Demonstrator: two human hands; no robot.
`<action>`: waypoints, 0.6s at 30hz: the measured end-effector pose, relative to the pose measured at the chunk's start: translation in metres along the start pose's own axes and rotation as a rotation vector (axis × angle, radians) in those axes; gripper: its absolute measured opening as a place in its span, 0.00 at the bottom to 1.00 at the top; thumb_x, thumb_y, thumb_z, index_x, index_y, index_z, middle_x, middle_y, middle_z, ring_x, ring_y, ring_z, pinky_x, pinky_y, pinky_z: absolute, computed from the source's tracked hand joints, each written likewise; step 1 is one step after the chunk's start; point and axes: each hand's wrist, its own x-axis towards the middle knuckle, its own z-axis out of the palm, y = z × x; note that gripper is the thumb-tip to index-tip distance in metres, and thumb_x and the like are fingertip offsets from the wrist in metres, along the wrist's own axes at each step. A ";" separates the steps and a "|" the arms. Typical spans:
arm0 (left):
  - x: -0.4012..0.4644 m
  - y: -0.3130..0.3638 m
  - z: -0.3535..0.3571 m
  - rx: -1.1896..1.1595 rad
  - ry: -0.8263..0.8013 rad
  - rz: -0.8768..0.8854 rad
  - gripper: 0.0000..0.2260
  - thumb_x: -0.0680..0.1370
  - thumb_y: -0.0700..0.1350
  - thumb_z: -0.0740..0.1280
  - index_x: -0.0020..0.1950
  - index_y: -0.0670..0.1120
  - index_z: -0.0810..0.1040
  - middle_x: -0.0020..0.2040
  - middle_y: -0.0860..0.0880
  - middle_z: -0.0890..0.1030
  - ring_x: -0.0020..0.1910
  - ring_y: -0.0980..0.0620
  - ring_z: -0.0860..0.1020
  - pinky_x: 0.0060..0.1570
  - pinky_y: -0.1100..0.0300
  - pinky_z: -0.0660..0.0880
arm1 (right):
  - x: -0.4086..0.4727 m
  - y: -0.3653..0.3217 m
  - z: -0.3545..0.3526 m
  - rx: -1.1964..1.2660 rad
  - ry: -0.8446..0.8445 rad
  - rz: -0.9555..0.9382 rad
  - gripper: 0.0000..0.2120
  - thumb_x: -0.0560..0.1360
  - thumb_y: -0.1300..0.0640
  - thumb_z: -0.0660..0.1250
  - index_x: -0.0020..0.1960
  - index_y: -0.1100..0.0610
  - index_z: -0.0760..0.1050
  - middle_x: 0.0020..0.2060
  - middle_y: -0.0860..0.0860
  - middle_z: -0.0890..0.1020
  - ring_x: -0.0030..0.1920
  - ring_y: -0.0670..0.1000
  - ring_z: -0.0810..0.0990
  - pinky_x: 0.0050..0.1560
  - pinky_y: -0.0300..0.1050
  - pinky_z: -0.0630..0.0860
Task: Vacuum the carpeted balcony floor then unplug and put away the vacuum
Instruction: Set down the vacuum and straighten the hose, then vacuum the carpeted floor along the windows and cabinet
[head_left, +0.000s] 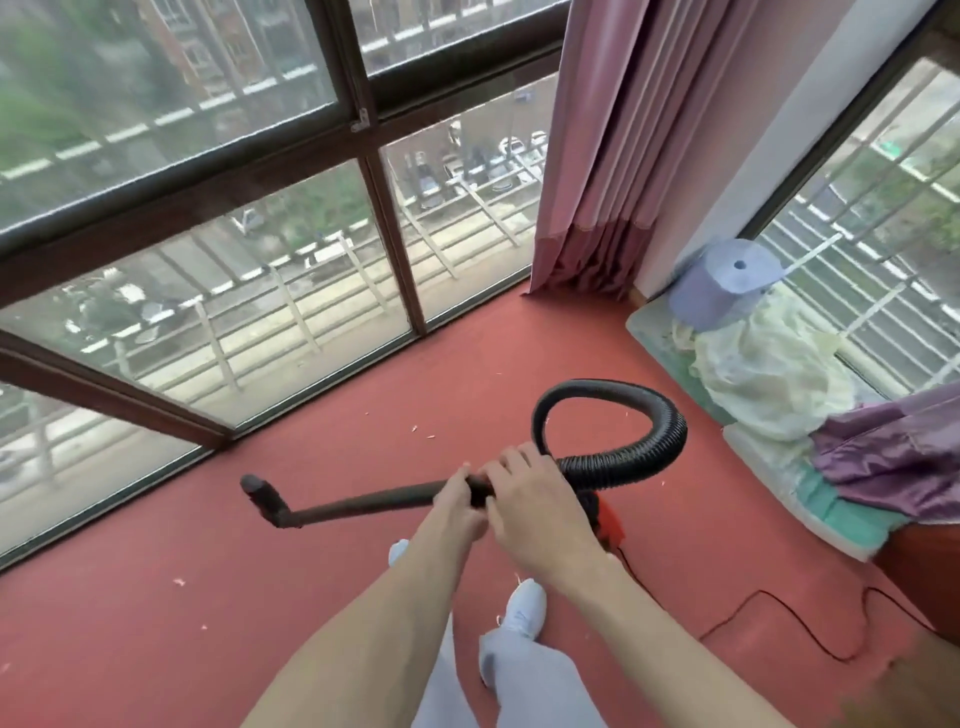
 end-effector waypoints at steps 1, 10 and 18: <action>-0.001 -0.002 -0.003 -0.004 -0.054 -0.038 0.14 0.76 0.48 0.68 0.58 0.43 0.77 0.43 0.46 0.85 0.38 0.47 0.84 0.33 0.51 0.82 | 0.004 -0.004 0.005 -0.147 -0.078 -0.009 0.12 0.71 0.58 0.66 0.54 0.57 0.78 0.49 0.55 0.79 0.52 0.59 0.77 0.51 0.53 0.73; -0.089 -0.017 -0.066 0.093 0.005 0.162 0.22 0.69 0.55 0.72 0.53 0.45 0.68 0.53 0.40 0.82 0.44 0.37 0.83 0.42 0.35 0.79 | -0.011 -0.036 0.016 -0.313 -0.620 0.087 0.14 0.79 0.45 0.59 0.57 0.53 0.72 0.55 0.51 0.81 0.57 0.54 0.80 0.48 0.45 0.73; -0.102 -0.048 -0.136 -0.217 -0.168 0.095 0.17 0.77 0.42 0.67 0.63 0.37 0.71 0.44 0.40 0.80 0.36 0.45 0.80 0.25 0.60 0.76 | -0.033 -0.083 0.042 0.523 -0.863 0.659 0.16 0.78 0.49 0.68 0.50 0.63 0.74 0.26 0.52 0.73 0.22 0.48 0.70 0.22 0.37 0.65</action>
